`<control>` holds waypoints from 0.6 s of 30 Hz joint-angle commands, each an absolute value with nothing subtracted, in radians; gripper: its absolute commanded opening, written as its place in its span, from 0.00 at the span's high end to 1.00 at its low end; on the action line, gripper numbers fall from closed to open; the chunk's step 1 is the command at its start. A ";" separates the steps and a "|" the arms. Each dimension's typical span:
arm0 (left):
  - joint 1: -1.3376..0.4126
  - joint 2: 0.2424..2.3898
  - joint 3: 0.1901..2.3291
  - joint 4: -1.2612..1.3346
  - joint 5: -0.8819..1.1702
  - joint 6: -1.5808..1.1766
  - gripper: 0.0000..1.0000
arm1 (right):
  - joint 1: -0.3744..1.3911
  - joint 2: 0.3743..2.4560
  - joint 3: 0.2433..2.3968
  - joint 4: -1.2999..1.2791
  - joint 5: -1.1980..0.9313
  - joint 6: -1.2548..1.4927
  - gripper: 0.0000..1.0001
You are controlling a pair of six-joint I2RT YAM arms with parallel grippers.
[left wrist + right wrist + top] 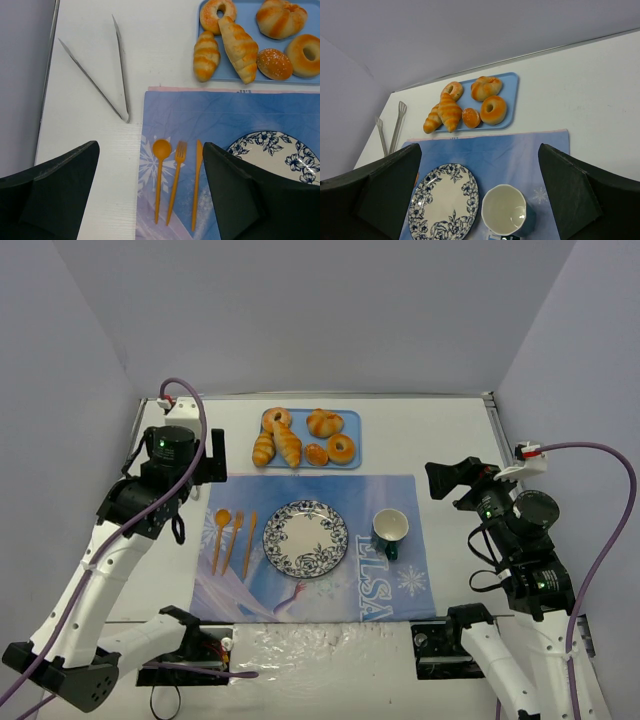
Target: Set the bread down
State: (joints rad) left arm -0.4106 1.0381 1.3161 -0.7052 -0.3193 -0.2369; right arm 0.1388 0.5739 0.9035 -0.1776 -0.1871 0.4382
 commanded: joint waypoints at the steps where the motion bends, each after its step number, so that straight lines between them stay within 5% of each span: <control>1: -0.375 1.067 1.364 -0.662 -0.342 -0.261 0.16 | 0.138 0.585 0.922 -0.109 -0.178 0.423 0.00; 7: -0.198 1.214 1.419 -0.675 -0.193 -0.353 0.15 | 0.139 0.588 0.922 -0.109 -0.180 0.423 0.00; 18: -0.095 1.476 1.466 -0.614 -0.305 -0.440 0.11 | 0.138 0.583 0.891 -0.081 -0.201 0.446 0.00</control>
